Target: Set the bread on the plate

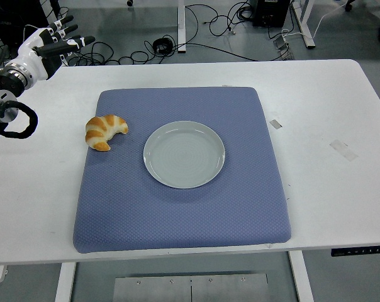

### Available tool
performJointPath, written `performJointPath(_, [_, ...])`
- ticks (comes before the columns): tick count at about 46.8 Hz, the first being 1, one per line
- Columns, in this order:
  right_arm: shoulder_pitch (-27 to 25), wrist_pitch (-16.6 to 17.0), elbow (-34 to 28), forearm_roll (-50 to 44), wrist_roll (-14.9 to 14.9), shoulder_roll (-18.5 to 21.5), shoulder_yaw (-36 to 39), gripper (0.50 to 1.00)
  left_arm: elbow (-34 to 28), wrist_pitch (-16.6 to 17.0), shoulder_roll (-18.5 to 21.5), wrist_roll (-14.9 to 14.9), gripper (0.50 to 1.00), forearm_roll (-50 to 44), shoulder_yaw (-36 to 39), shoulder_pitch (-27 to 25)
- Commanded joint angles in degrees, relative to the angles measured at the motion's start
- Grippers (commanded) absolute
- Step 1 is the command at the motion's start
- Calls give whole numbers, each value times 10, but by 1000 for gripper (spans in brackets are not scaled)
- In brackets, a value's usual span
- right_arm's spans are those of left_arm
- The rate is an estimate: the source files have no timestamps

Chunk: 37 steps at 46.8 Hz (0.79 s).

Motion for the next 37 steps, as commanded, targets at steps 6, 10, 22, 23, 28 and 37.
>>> performJointPath(6, [-1,0,0,0,1,0,0,1000,0,0,0,0,972,0,0,0])
performJointPath(10, [0,0,0,0,0,0,0,1000,1,0,0,0,972,0,0,0])
performJointPath(22, [0,0,0,0,0,0,0,1000,0,0,0,0,974,0,0,0])
performJointPath(23, [0,0,0,0,1,0,0,1000,0,0,0,0,974,0,0,0])
performJointPath(28, [-1,0,0,0,1,0,0,1000,0,0,-1,0,974,0,0,0])
performJointPath(37, [0,-1,0,0,0,0,0,1000,0,0,-1,0,974,0,0,0])
